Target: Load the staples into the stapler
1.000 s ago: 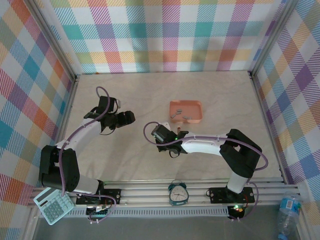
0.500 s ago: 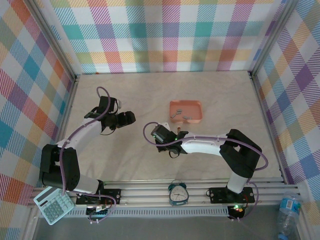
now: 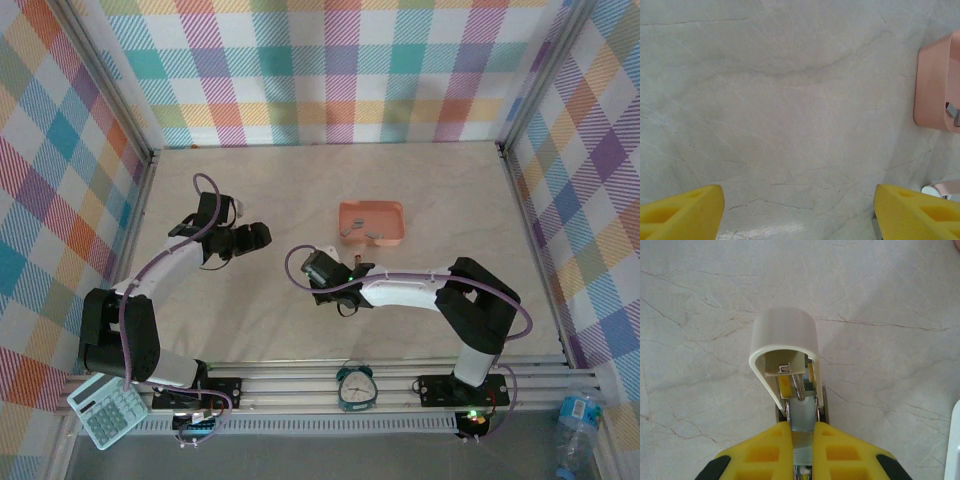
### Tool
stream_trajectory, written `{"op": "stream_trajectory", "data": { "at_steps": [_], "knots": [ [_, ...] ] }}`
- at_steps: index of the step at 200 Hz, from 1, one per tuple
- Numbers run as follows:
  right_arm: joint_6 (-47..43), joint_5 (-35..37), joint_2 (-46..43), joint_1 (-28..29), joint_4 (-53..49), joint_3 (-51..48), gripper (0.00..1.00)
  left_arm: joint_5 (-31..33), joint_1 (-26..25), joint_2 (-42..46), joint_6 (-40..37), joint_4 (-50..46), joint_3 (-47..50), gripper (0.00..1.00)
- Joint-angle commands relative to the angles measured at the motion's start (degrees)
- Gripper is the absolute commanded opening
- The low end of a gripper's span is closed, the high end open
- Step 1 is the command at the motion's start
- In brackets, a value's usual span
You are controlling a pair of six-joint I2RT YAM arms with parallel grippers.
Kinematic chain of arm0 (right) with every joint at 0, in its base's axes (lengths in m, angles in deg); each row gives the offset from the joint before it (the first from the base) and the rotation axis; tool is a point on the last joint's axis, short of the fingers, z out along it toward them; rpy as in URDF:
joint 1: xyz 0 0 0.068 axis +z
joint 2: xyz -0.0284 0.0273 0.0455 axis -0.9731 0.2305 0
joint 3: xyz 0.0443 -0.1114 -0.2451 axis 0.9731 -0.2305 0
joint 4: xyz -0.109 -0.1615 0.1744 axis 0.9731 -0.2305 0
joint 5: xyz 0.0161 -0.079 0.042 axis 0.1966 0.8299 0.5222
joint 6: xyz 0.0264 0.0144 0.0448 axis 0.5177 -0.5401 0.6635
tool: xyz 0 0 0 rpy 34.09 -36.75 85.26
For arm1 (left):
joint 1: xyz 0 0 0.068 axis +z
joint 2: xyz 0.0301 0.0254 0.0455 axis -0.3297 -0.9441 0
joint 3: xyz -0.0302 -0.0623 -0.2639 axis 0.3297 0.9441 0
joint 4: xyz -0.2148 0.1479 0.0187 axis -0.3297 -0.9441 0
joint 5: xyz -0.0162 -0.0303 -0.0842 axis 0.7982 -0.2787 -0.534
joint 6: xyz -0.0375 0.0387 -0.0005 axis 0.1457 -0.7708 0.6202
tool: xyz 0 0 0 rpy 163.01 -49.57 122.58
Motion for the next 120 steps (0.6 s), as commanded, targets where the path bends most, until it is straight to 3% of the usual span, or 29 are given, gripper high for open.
{"op": "stream_trajectory", "data": {
  "at_steps": [1, 120],
  "knots": [
    [-0.7, 0.8, 0.6, 0.4, -0.5, 1.1, 0.11, -1.0, 1.1, -0.4, 0.5, -0.1, -0.3, 0.78],
    [-3.0, 0.8, -2.9, 0.4, 0.9, -1.2, 0.12, -1.4, 1.0, -0.6, 0.8, 0.4, 0.1, 0.78]
  ]
}}
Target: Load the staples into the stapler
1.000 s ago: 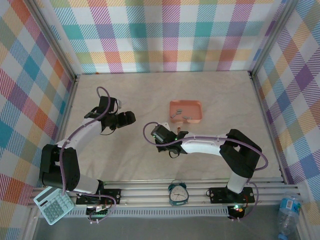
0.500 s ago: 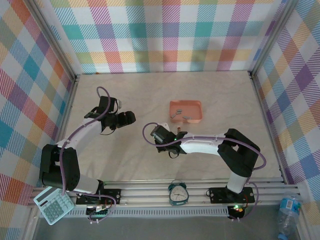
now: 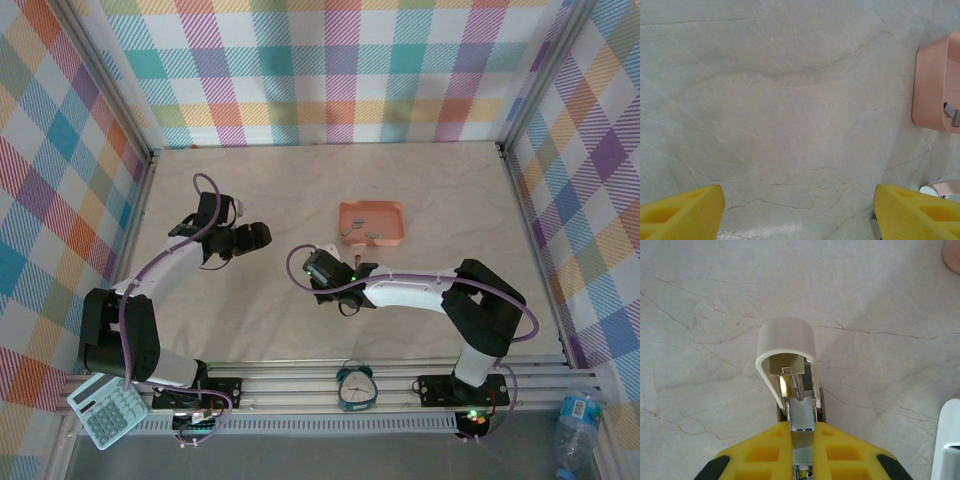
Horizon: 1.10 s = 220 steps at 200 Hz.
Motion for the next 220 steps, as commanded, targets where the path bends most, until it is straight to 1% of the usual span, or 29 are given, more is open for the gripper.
{"op": "stream_trajectory", "data": {
  "at_steps": [1, 220],
  "knots": [
    [-1.2, 0.4, -0.9, 0.4, 0.8, -0.6, 0.12, -1.1, 1.0, -0.6, 0.6, 0.3, 0.1, 0.78],
    [-1.6, -0.2, 2.3, 0.4, -2.5, 1.5, 0.11, -0.7, 1.0, -0.5, 0.2, 0.0, 0.0, 0.78]
  ]
}}
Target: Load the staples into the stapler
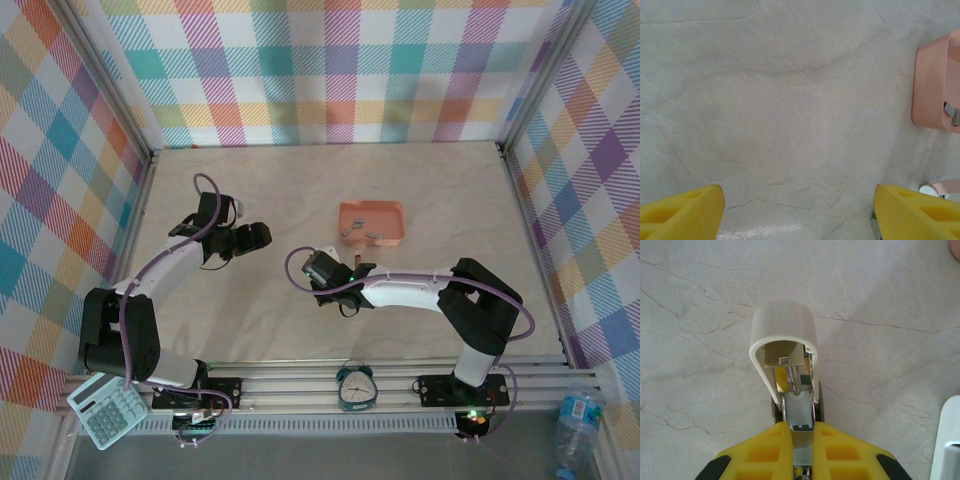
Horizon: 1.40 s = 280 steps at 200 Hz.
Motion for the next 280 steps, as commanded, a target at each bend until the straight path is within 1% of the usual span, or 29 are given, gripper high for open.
{"op": "stream_trajectory", "data": {
  "at_steps": [1, 99, 168, 240, 264, 280],
  "knots": [
    [-0.8, -0.2, 1.0, 0.4, -1.4, 1.3, 0.11, -0.6, 1.0, -0.4, 0.2, 0.0, 0.0, 0.78],
    [-0.8, -0.7, 2.0, 0.5, -3.0, 2.3, 0.11, -0.8, 1.0, -0.3, 0.4, 0.0, 0.2, 0.78],
    [-0.9, -0.9, 2.5, 0.4, -3.4, 2.9, 0.13, -0.8, 1.0, -0.3, 0.4, 0.1, 0.3, 0.78],
    [-0.8, -0.7, 2.2, 0.4, -3.2, 2.5, 0.22, -0.8, 1.0, -0.1, 0.4, 0.1, 0.3, 0.78],
    [-0.8, -0.4, 1.3, 0.4, -2.9, 2.0, 0.27, -0.7, 1.0, 0.0, 0.3, 0.1, 0.2, 0.78],
    [-0.8, -0.2, 0.2, 0.5, -2.2, 1.3, 0.29, -0.8, 1.0, 0.0, 0.2, 0.1, 0.3, 0.78]
  ]
}}
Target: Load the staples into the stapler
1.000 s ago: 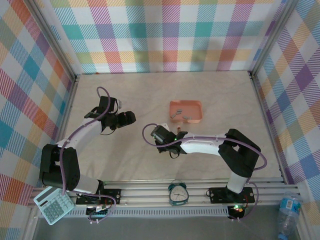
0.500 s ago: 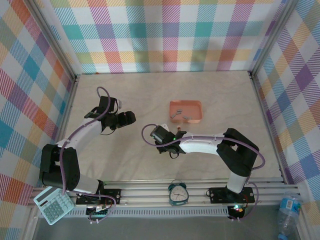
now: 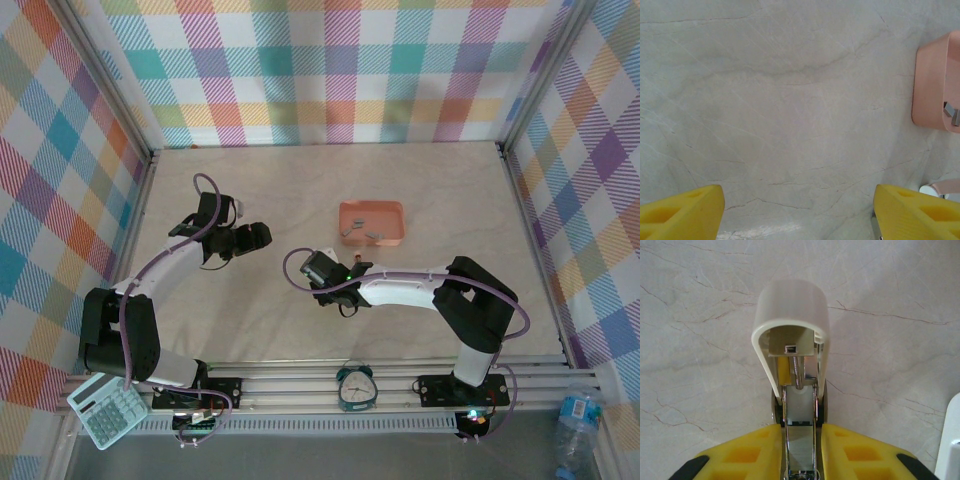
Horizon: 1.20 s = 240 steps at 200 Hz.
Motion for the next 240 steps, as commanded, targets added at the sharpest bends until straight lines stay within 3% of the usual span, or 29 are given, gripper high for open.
{"op": "stream_trajectory", "data": {
  "at_steps": [1, 69, 100, 240],
  "knots": [
    [-0.6, 0.4, -1.4, 0.5, -0.1, 0.0, 0.29, -0.8, 1.0, 0.0, 0.2, 0.2, 0.2, 0.78],
    [-1.0, -1.6, -8.9, 0.3, 1.1, -3.1, 0.27, -1.7, 1.0, 1.1, -0.9, 0.5, 0.0, 0.78],
    [-0.2, -5.4, -7.2, -1.3, 1.4, -2.4, 0.17, -2.1, 1.0, 1.1, -0.5, 1.2, 0.3, 0.78],
    [0.1, -10.1, -0.4, -4.4, 2.1, 1.9, 0.15, -2.4, 1.0, 1.0, -0.1, 1.7, 0.7, 0.78]
  ]
}}
